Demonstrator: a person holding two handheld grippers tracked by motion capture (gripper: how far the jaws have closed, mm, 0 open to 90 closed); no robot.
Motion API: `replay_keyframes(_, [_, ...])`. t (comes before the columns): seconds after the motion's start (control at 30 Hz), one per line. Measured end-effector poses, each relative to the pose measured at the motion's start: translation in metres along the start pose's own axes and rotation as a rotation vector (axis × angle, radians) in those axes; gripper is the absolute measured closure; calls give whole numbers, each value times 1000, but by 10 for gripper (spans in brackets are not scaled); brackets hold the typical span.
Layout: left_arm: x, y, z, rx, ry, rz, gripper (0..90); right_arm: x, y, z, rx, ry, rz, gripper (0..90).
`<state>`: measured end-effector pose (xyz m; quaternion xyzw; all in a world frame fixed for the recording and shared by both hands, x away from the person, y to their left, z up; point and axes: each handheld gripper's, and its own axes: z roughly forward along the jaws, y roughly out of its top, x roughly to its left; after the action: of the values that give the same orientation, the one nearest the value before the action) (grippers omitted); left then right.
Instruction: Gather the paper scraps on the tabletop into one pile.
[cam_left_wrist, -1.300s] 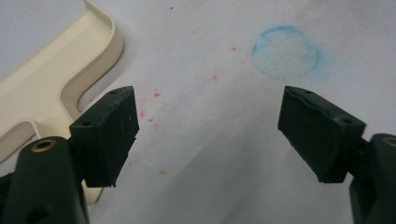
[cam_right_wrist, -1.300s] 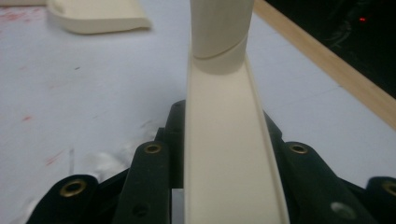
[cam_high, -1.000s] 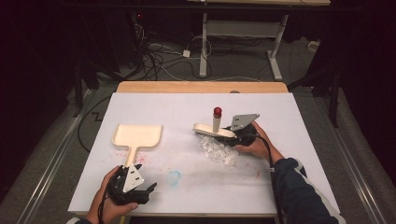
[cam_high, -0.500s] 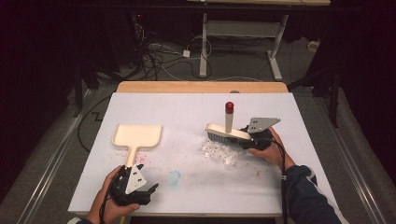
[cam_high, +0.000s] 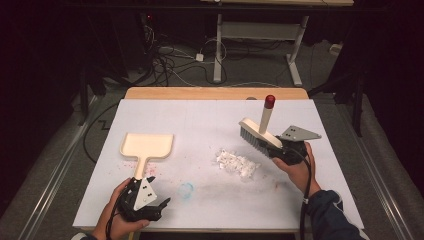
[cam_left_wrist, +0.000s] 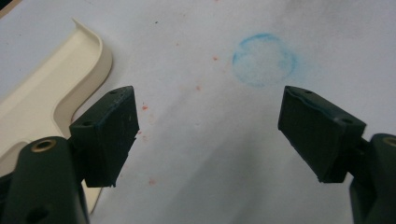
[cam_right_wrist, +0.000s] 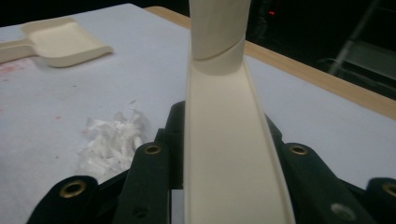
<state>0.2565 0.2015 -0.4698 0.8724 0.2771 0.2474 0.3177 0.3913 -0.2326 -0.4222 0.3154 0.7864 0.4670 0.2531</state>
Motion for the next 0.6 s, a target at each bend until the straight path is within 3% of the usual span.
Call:
replay_keyframes(0.17, [0,1,0,-5,-3,0,196,16,-12,-9,40,-170,82,679])
replay_keyframes(0.3, [-1,2,0,-14,-4,1,195,28,-22,-9,61,-311,103,679])
replay_keyframes(0.43, [-1,3,1,-10,-9,5,196,40,-32,-1,86,-323,178,680])
replay_keyframes(0.6, [-1,3,2,-4,-12,9,196,66,-33,9,61,-325,193,677])
